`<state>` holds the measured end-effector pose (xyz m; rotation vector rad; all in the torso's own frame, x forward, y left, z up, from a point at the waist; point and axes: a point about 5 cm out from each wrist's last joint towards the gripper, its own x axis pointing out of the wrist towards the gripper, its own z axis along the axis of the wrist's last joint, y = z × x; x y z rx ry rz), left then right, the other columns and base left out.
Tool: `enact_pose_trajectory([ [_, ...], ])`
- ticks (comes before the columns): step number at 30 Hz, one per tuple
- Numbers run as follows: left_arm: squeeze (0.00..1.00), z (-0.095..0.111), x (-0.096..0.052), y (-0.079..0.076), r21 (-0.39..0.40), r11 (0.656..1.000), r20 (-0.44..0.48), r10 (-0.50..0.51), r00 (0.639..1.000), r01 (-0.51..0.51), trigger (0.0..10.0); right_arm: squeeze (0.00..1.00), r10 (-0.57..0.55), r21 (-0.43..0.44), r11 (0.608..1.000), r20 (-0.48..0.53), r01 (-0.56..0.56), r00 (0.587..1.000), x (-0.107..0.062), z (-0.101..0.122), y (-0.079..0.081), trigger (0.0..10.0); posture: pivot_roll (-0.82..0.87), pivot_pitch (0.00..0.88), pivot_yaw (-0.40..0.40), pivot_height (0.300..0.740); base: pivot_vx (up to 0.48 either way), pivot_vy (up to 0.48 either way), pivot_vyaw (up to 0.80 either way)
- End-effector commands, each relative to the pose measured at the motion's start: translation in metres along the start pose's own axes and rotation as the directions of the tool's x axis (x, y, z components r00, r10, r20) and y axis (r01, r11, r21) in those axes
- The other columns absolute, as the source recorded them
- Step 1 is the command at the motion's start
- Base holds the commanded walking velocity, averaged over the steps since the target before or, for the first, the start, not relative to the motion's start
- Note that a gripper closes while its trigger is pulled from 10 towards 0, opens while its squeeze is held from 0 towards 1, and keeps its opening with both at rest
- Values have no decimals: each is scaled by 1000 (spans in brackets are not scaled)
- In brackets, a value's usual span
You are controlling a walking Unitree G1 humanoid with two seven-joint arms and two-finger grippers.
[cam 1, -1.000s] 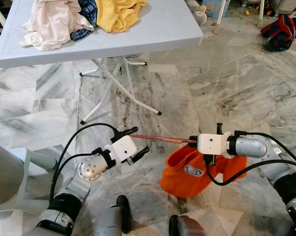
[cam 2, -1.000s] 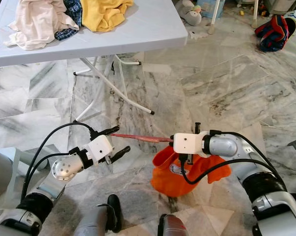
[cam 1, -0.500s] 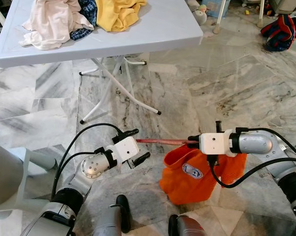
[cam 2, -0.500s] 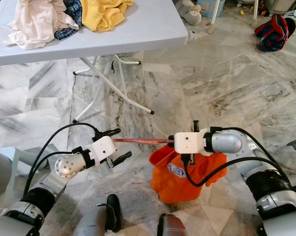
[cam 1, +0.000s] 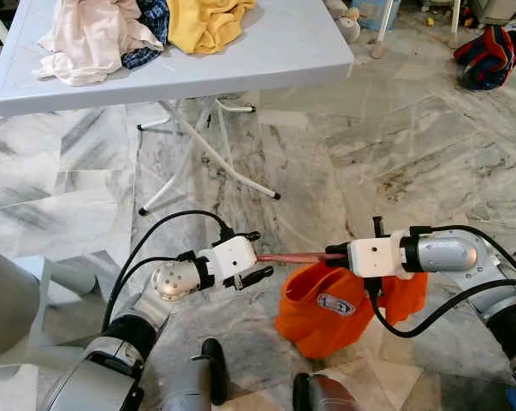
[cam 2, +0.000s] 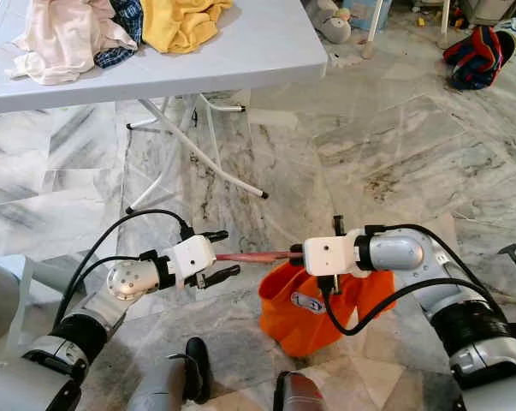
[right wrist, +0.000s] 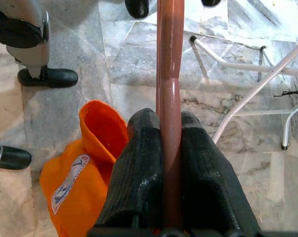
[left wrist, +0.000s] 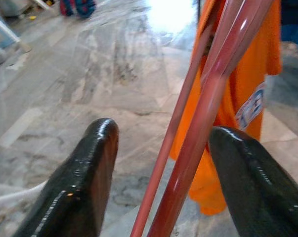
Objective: Hang hanger
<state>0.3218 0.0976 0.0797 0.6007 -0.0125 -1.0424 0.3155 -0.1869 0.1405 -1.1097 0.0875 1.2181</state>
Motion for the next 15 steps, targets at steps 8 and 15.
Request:
enact_pose_trajectory([
  [8,0,1,5,-4,-6,997,-4,-77,997,77,0,0,6,-31,1000,15,-5,1000,3,5,3,10000,-91,250,-41,740,0,0,0],
  [15,0,1,6,-6,0,992,-24,-126,992,126,0,0,9,-34,999,21,-8,1000,5,7,4,10000,-95,248,-44,740,0,0,0],
])
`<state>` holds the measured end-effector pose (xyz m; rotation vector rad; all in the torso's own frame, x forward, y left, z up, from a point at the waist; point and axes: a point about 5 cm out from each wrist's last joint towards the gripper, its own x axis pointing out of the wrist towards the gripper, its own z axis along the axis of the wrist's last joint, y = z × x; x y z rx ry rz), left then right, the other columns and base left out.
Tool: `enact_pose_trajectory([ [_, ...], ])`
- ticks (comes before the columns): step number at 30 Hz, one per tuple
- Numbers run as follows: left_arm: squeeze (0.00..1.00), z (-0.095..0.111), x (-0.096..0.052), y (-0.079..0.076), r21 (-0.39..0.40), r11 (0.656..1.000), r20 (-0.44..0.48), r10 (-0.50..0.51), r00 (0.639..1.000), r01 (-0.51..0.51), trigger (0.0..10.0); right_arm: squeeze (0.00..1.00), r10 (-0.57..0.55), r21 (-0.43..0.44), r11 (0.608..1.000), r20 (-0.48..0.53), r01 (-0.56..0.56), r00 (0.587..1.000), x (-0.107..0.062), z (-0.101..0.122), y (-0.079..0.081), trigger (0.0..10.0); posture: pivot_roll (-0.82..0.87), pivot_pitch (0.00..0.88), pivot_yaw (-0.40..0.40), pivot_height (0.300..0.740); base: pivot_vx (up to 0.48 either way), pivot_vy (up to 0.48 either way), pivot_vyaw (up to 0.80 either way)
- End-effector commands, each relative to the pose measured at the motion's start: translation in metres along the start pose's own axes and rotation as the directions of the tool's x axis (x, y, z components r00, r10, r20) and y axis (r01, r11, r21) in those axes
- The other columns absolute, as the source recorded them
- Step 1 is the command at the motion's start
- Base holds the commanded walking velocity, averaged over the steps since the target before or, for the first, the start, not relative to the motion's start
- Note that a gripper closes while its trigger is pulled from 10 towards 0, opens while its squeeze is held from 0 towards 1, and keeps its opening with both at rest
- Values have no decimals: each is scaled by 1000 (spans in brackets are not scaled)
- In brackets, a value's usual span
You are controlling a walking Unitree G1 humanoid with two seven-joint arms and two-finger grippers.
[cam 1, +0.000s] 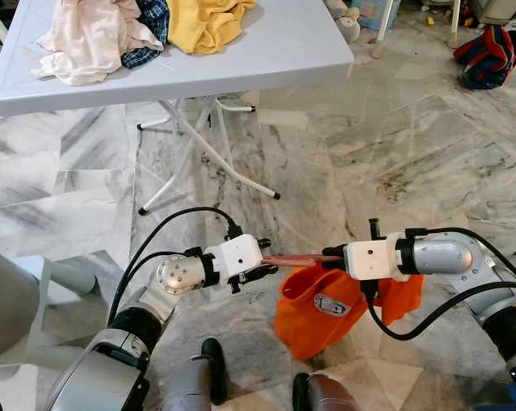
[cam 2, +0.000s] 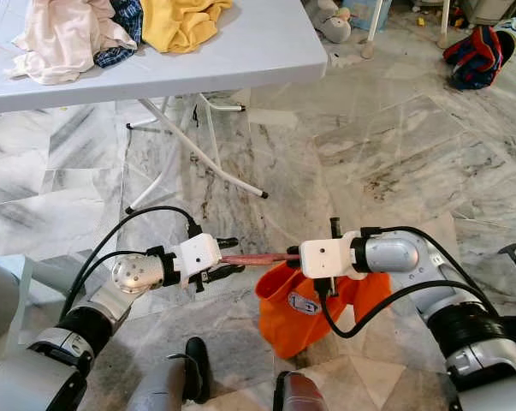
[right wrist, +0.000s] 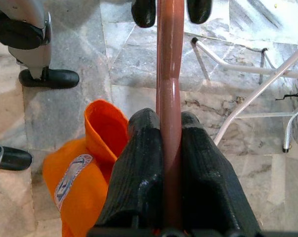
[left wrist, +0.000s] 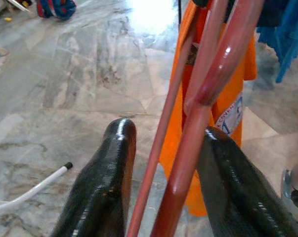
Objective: Hang hanger
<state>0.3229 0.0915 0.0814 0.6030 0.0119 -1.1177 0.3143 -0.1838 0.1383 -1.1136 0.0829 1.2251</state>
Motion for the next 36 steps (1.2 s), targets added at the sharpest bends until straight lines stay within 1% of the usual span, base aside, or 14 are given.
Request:
enact_pose_trajectory([
  [1,0,-3,2,-5,2,999,-25,-50,998,50,0,0,5,-28,1000,18,-5,1000,2,5,2,10000,-95,248,-44,740,0,0,0],
  [8,0,-5,1,-5,0,997,-46,-74,996,74,0,0,8,-30,1000,17,-8,1000,2,5,3,10000,-97,248,-46,740,0,0,0],
  [19,0,-6,0,-4,-2,997,-59,-80,995,80,0,0,11,-33,999,18,-11,1000,3,5,4,10000,-96,249,-46,740,0,0,0],
  [25,0,-5,-1,0,-1,998,-58,-58,997,58,0,0,7,-32,999,18,-7,1000,3,5,4,10000,-95,247,-47,740,0,0,0],
  [29,0,-5,-2,3,-4,999,-59,-39,998,38,0,0,-5,-33,999,19,6,1000,1,5,1,10000,-96,246,-49,740,0,0,0],
  [32,0,-5,-2,5,-13,1000,-54,-4,999,3,0,0,-12,-26,1000,17,13,1000,0,4,-1,10000,-97,246,-48,740,0,0,0],
  [33,0,-6,-2,5,-16,1000,-55,3,998,-4,0,784,-18,-16,1000,22,18,1000,-2,5,-3,10000,-97,246,-48,740,0,0,0],
  [36,0,-6,-2,5,-16,1000,-55,3,998,-4,0,784,-18,-16,1000,22,18,1000,-2,5,-3,10000,-97,246,-48,740,0,0,0],
])
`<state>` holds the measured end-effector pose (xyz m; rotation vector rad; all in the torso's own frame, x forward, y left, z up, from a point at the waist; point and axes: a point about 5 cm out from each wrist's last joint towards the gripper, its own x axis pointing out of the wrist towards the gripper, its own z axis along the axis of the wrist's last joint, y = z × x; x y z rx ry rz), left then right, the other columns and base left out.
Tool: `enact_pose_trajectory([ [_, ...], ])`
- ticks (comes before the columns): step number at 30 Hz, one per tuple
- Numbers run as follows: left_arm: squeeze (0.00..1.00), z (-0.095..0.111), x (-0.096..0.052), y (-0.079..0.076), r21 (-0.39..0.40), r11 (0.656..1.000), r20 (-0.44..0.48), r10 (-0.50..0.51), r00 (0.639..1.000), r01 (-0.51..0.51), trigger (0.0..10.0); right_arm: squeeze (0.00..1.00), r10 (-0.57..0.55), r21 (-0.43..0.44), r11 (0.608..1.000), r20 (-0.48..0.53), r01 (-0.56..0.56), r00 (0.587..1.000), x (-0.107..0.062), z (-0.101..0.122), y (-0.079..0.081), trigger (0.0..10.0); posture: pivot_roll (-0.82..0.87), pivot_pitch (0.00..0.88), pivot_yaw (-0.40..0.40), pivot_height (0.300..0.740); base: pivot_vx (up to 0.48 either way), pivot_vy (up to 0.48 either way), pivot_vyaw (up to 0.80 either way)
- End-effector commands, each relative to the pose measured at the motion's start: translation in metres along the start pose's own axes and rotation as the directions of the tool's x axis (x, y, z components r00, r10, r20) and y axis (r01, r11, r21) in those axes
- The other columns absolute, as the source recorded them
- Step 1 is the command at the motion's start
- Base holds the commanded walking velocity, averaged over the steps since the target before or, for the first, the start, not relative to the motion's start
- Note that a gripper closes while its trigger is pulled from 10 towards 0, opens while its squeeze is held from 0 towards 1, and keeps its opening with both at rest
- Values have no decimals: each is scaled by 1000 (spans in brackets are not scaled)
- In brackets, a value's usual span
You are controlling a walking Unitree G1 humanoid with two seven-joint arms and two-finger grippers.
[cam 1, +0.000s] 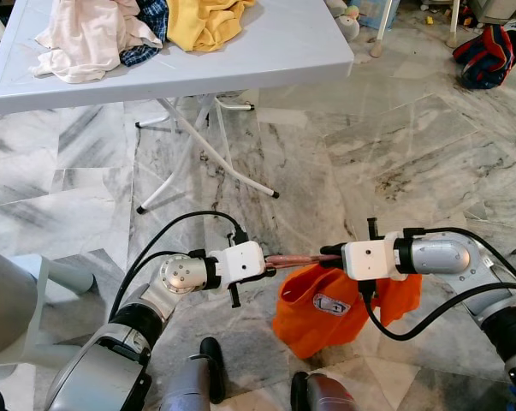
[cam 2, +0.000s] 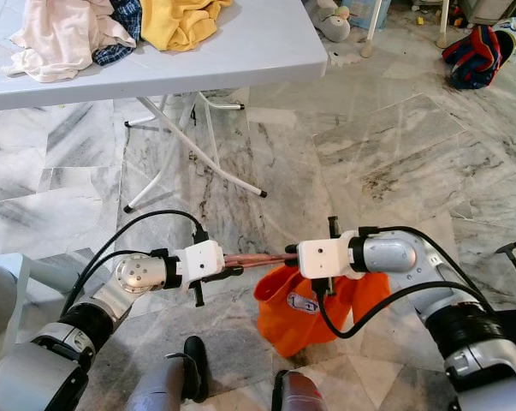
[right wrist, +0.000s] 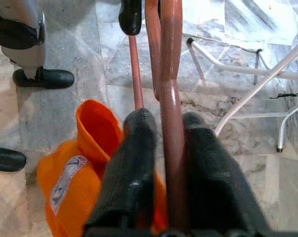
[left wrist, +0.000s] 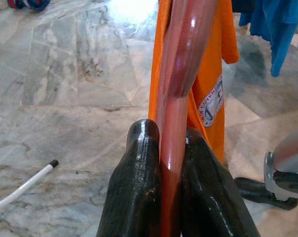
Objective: Hang hanger
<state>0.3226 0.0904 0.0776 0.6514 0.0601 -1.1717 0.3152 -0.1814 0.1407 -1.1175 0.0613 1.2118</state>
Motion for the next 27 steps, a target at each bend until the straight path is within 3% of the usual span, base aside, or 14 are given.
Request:
enact_pose_trajectory([
  [1,0,-5,-5,8,-48,995,-14,90,996,-91,0,1000,-7,4,1000,26,7,1000,-4,3,-4,10000,-96,243,-50,740,0,0,0],
  [8,0,-9,-9,7,-79,987,-11,142,990,-143,0,1000,-94,-37,995,16,94,995,-12,4,-23,10000,-90,245,-54,740,0,0,0],
  [19,0,-10,-7,3,-95,984,-7,154,988,-154,0,1000,-204,-64,977,3,203,979,-12,2,-33,10000,-87,246,-48,740,0,0,0],
  [27,0,-10,-8,6,-106,971,-6,215,977,-215,0,1000,-350,7,937,3,350,937,-11,1,-39,10000,-83,248,-38,740,0,0,0],
])
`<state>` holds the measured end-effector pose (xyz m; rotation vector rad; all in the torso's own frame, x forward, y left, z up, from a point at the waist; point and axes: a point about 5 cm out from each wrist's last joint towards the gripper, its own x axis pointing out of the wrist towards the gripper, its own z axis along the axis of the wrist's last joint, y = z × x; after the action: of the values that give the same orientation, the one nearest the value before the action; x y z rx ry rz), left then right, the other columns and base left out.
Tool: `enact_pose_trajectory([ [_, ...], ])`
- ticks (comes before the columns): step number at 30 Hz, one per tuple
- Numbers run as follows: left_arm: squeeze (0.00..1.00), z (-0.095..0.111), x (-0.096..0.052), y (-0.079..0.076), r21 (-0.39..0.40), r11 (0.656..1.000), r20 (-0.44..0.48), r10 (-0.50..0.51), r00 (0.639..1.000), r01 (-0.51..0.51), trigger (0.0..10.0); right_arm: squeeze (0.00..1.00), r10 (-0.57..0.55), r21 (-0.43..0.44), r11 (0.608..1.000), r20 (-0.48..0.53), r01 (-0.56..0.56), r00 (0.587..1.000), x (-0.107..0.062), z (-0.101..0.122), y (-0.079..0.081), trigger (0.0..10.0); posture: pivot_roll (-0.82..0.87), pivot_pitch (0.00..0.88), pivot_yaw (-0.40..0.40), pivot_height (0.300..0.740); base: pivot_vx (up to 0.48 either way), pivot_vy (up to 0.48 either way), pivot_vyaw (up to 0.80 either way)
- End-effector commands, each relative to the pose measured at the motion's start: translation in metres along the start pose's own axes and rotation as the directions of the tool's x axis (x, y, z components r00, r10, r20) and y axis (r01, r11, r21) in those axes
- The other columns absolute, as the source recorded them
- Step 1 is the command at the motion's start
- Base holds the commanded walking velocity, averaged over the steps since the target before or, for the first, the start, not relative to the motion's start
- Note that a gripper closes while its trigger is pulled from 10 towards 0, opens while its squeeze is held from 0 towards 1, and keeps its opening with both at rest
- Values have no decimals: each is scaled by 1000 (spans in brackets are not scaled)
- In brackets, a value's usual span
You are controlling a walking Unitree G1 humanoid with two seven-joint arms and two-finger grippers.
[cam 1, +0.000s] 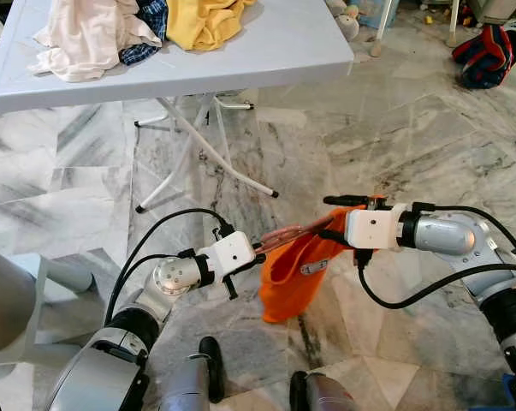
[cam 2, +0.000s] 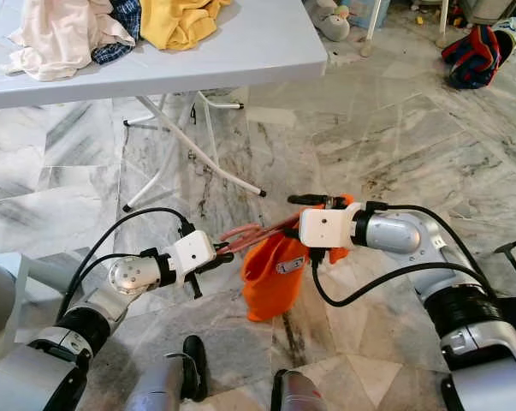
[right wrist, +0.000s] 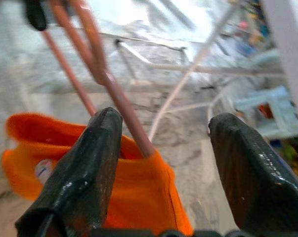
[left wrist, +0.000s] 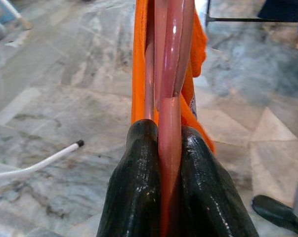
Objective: Hang hanger
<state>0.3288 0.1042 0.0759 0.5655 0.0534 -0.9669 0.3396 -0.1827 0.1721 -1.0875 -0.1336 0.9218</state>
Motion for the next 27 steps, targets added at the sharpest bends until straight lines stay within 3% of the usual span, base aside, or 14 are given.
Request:
enact_pose_trajectory([
  [1,0,-1,0,-1,-39,999,11,36,999,-36,0,1000,-66,34,997,-8,66,998,-2,-2,-4,10000,-82,248,-38,740,0,0,0],
  [9,0,-1,0,5,-116,983,20,144,989,-141,0,1000,-313,75,946,-48,316,948,0,-5,-16,10000,-80,246,-38,740,0,0,0],
  [27,0,-1,0,5,-116,983,20,144,989,-141,0,1000,-313,75,946,-48,316,948,0,-5,-16,10000,-80,246,-38,740,0,0,0],
])
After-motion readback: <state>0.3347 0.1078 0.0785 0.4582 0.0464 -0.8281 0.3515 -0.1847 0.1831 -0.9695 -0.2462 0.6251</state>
